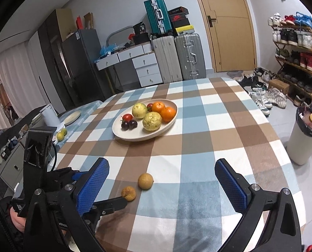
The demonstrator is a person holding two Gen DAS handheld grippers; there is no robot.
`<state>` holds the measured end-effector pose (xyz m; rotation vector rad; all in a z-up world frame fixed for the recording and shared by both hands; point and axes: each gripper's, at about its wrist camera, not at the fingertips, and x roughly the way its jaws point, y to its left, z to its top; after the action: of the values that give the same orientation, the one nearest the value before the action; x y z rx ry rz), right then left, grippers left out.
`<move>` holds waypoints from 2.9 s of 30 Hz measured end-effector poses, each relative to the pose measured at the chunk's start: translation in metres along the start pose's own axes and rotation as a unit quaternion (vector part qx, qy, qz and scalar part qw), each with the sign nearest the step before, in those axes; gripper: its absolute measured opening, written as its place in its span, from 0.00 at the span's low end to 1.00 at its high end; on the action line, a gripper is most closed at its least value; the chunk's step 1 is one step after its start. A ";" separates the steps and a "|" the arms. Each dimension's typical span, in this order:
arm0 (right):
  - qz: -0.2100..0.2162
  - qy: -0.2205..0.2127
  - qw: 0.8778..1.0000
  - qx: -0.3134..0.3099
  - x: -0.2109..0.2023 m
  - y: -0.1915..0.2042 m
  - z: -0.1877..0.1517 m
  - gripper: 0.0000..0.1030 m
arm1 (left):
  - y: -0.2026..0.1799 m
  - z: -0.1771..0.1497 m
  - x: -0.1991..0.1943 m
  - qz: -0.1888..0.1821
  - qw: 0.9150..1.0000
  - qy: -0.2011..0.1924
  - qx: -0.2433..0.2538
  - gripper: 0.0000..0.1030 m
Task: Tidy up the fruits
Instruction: 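Move both tools back toward the two small brown round fruits, then grasp a brown fruit with the left tool while the right tool grasps the other, then carry both brown fruits onto the plate and open both tools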
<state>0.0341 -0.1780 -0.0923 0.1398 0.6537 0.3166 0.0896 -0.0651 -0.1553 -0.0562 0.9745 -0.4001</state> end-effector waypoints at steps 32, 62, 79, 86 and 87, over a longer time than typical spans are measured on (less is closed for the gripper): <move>0.005 0.030 0.999 0.040 0.024 -0.028 -0.018 1.00 | -0.011 0.000 0.001 -0.044 0.998 -0.014 0.046 0.21; 0.027 0.108 0.994 -0.009 0.081 0.024 -0.024 0.88 | 0.087 -0.014 -0.067 -0.016 0.995 -0.093 -0.026 0.21; 0.029 0.143 0.989 -0.024 0.101 0.033 -0.029 0.26 | 0.101 -0.016 -0.062 -0.022 0.994 -0.092 -0.045 0.21; 0.034 0.140 0.990 -0.007 0.100 0.027 -0.028 0.25 | 0.102 -0.014 -0.065 -0.018 0.994 -0.094 -0.048 0.21; 0.036 0.139 0.990 -0.005 0.100 0.026 -0.028 0.25 | 0.102 -0.013 -0.064 -0.016 0.994 -0.094 -0.049 0.21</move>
<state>0.0848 -0.1191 -0.1654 0.1110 0.9245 0.4140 0.0780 0.0540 -0.1349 -0.1948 0.8083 -0.3701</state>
